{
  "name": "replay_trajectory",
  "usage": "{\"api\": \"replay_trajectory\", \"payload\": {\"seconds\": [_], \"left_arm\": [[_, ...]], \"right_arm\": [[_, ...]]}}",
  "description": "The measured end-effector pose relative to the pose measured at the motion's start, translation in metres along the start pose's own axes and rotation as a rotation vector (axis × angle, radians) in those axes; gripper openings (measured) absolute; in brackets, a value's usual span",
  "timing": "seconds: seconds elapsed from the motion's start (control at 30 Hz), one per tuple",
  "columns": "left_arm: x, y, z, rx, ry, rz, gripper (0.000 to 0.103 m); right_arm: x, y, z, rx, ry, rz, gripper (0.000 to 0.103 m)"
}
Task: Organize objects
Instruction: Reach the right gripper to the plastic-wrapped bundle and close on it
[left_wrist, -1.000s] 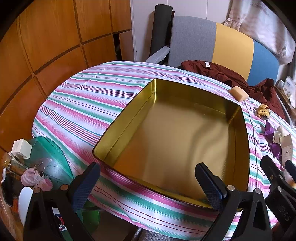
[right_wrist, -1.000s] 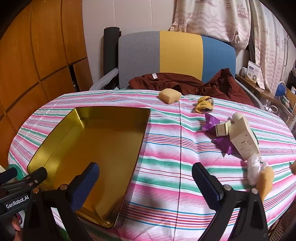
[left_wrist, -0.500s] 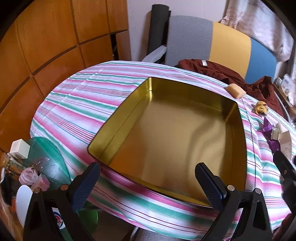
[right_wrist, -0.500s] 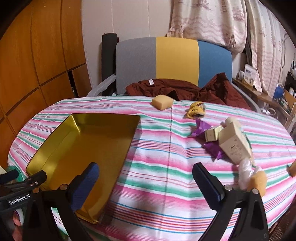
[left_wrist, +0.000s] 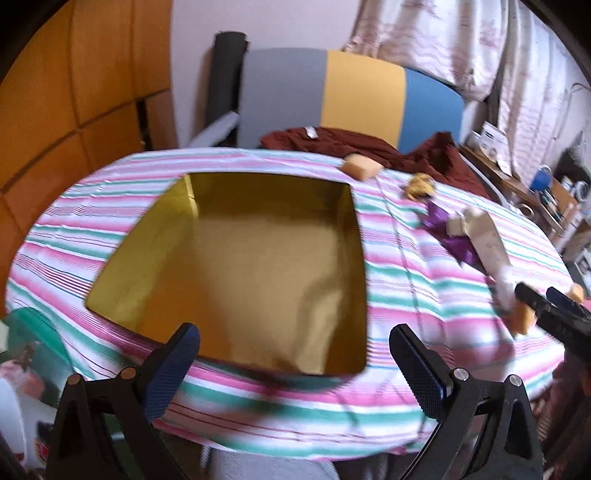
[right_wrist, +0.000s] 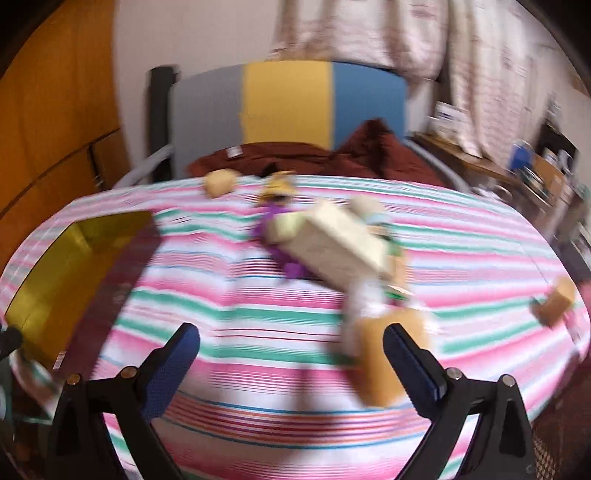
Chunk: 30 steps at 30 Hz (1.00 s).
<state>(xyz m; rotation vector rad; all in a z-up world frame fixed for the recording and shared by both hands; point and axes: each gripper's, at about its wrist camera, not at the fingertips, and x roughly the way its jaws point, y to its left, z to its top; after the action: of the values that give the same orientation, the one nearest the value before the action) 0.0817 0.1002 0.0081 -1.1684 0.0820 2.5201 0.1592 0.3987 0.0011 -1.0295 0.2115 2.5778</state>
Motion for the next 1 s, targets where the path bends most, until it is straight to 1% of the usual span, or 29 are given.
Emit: {"api": "replay_trajectory", "payload": {"seconds": [0.03,0.1,0.17,0.2,0.27,0.37,0.5,0.53,0.57,0.63,0.7,0.77,0.8,0.83,0.87,0.9,0.97,1.0], "left_arm": [[0.001,-0.005,-0.002,0.005,0.010,-0.020,0.103],[0.002,-0.015,-0.006,0.019,0.019,-0.040,0.103],[0.002,-0.025,-0.010,0.042,0.022,-0.049,0.103],[0.002,-0.030,-0.011,0.056,0.026,-0.056,0.103],[0.002,-0.038,-0.014,0.081,0.032,-0.064,0.103],[0.004,-0.051,-0.019,0.107,0.040,-0.075,0.103],[0.006,-0.063,-0.021,0.118,0.052,-0.099,0.103],[0.006,-0.066,-0.021,0.121,0.052,-0.108,0.103],[0.005,-0.068,-0.021,0.124,0.051,-0.113,0.103],[0.004,-0.073,-0.020,0.137,0.047,-0.122,0.103],[0.003,-0.078,-0.020,0.144,0.048,-0.136,0.103],[0.005,-0.083,-0.020,0.141,0.061,-0.160,0.103],[0.007,-0.086,-0.020,0.140,0.068,-0.171,0.103],[0.008,-0.089,-0.020,0.138,0.076,-0.183,0.103],[0.010,-0.092,-0.020,0.138,0.083,-0.192,0.103],[0.012,-0.096,-0.020,0.139,0.093,-0.202,0.103],[0.015,-0.104,-0.020,0.142,0.103,-0.213,0.103],[0.016,-0.106,-0.020,0.144,0.106,-0.218,0.103]], "right_arm": [[-0.001,-0.015,-0.002,0.028,-0.003,-0.014,0.094],[0.001,-0.045,-0.006,0.082,0.003,-0.048,0.093],[0.009,-0.071,-0.012,0.137,0.035,-0.052,0.086],[0.013,-0.077,-0.015,0.152,0.049,-0.051,0.082],[0.021,-0.088,-0.022,0.181,0.078,-0.044,0.081],[0.033,-0.086,-0.030,0.194,0.105,0.028,0.080],[0.035,-0.058,-0.033,0.129,0.107,0.128,0.080],[0.032,-0.052,-0.034,0.099,0.108,0.142,0.080],[0.031,-0.046,-0.033,0.071,0.106,0.138,0.080],[0.022,-0.047,-0.030,0.057,0.072,0.142,0.080],[0.011,-0.065,-0.026,0.126,0.009,0.159,0.080],[0.004,-0.089,-0.022,0.214,-0.048,0.142,0.080],[0.002,-0.105,-0.020,0.261,-0.072,0.110,0.080],[0.004,-0.114,-0.019,0.276,-0.075,0.089,0.080],[0.008,-0.123,-0.017,0.286,-0.067,0.062,0.080],[0.015,-0.132,-0.015,0.294,-0.050,0.033,0.077],[0.025,-0.141,-0.014,0.290,-0.023,0.045,0.074],[0.034,-0.142,-0.014,0.268,-0.004,0.048,0.072]]}}
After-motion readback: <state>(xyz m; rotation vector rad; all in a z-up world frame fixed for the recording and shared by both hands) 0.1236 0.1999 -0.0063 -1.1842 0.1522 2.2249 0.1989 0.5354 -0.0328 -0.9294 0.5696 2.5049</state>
